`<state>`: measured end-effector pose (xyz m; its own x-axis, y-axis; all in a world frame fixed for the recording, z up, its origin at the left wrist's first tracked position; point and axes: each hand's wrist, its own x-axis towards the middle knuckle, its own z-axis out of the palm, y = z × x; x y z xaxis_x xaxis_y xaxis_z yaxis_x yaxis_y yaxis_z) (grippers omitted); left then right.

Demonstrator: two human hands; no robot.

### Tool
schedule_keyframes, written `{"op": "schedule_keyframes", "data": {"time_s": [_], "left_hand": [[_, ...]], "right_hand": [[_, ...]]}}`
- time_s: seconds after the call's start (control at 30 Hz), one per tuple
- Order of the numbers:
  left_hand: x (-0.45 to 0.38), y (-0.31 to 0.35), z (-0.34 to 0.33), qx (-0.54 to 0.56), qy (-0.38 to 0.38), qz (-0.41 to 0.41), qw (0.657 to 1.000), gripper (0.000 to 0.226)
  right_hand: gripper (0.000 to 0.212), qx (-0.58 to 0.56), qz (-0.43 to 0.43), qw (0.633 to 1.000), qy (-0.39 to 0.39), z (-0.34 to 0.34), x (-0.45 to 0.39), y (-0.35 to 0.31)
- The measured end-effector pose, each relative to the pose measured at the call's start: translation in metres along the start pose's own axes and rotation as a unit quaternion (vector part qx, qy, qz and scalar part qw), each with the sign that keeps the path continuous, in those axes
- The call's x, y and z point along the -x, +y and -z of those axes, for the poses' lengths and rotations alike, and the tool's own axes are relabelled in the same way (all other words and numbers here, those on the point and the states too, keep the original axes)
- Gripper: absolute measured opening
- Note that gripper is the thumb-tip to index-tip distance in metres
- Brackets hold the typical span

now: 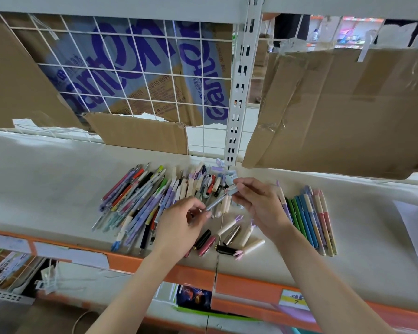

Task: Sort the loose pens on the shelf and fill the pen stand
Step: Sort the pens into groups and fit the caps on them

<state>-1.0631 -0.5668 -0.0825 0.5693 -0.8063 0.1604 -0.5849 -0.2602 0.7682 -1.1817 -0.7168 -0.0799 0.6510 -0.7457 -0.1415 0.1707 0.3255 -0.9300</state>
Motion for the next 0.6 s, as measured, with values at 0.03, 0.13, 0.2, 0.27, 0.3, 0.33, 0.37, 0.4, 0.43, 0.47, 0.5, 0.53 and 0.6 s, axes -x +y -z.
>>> {"op": "schedule_keyframes", "data": {"time_s": [0.03,0.13,0.2,0.27,0.3,0.33,0.37,0.4,0.43,0.47,0.5,0.53,0.6], "left_hand": [[0.000,0.001,0.000,0.003,-0.001,0.003,1.000,0.004],[0.001,0.002,0.002,0.018,-0.001,0.008,1.000,0.005],[0.001,0.002,0.002,0.022,0.000,0.009,1.000,0.005],[0.000,0.002,0.002,0.027,0.003,0.010,1.000,0.005],[0.000,0.003,0.002,0.026,0.003,0.009,1.000,0.005],[0.000,0.004,0.002,0.021,0.002,0.006,1.000,0.005],[-0.001,0.004,0.001,0.015,-0.001,0.001,1.000,0.005],[-0.001,0.005,0.001,0.011,-0.002,-0.004,1.000,0.004],[0.000,0.006,0.001,0.009,-0.003,-0.008,1.000,0.004],[0.000,0.007,0.001,0.007,-0.004,-0.010,1.000,0.004],[0.001,0.008,0.000,0.008,-0.005,-0.008,1.000,0.004],[0.001,0.009,0.000,0.011,-0.012,0.001,1.000,0.003],[0.001,0.010,0.000,0.036,-0.039,0.046,0.998,0.007]], "right_hand": [[0.015,-0.014,-0.001,1.000,-0.004,-0.001,0.001,0.000],[0.015,-0.050,0.002,0.999,-0.013,-0.004,0.003,0.000],[0.016,-0.077,-0.004,0.997,-0.012,-0.005,0.003,0.001],[0.016,-0.111,-0.009,0.994,-0.007,-0.005,0.003,0.003],[0.016,-0.127,-0.010,0.992,-0.006,-0.005,0.003,0.003],[0.015,-0.137,-0.011,0.991,-0.006,-0.005,0.003,0.004],[0.014,-0.136,-0.010,0.991,-0.009,-0.005,0.003,0.004],[0.014,-0.126,-0.007,0.992,-0.016,-0.006,0.004,0.005],[0.014,-0.108,-0.001,0.994,-0.025,-0.007,0.005,0.005],[0.015,-0.079,0.008,0.996,-0.033,-0.008,0.007,0.005],[0.015,-0.042,0.020,0.998,-0.038,-0.010,0.008,0.005],[0.016,-0.002,0.033,0.999,-0.039,-0.012,0.009,0.006],[0.017,0.056,0.063,0.996,-0.033,-0.016,0.010,0.008]]}}
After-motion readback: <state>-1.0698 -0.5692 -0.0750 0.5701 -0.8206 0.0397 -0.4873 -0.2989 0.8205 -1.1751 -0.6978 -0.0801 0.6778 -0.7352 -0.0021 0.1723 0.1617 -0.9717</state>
